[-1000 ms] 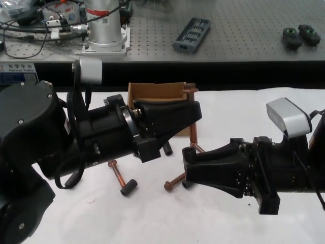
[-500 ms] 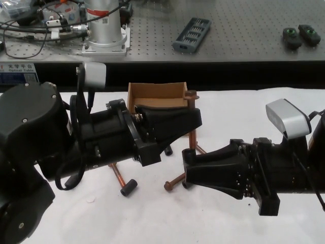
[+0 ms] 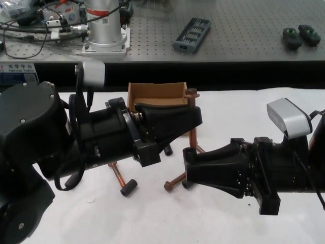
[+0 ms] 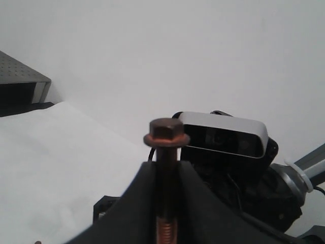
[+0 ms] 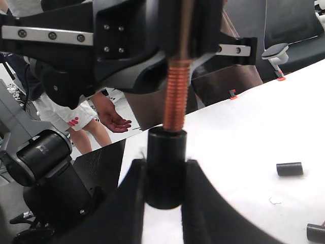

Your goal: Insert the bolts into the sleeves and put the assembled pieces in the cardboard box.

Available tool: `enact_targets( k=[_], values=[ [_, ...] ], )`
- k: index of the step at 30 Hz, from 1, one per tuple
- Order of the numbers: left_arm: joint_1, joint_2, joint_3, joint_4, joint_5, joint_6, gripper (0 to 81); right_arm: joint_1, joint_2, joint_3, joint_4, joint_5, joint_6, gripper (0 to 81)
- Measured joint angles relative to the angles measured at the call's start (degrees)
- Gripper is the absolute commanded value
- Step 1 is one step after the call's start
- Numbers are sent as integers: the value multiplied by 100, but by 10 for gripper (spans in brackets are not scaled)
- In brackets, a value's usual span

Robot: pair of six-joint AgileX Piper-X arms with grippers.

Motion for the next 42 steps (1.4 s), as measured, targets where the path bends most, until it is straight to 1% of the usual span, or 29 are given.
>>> enact_targets(
  k=[18, 26, 34, 42],
  values=[
    [0, -26, 0, -23, -14, 0, 6, 0, 0, 0, -13, 5, -45, 13],
    [0, -26, 0, -23, -27, 0, 6, 0, 0, 0, -48, 115, -45, 13],
    [0, -26, 0, -23, -66, 0, 6, -166, 0, 0, -57, 137, -45, 13],
    [0, -39, 0, 137, -221, 0, 6, -170, 0, 0, -57, 137, -45, 13]
  ],
)
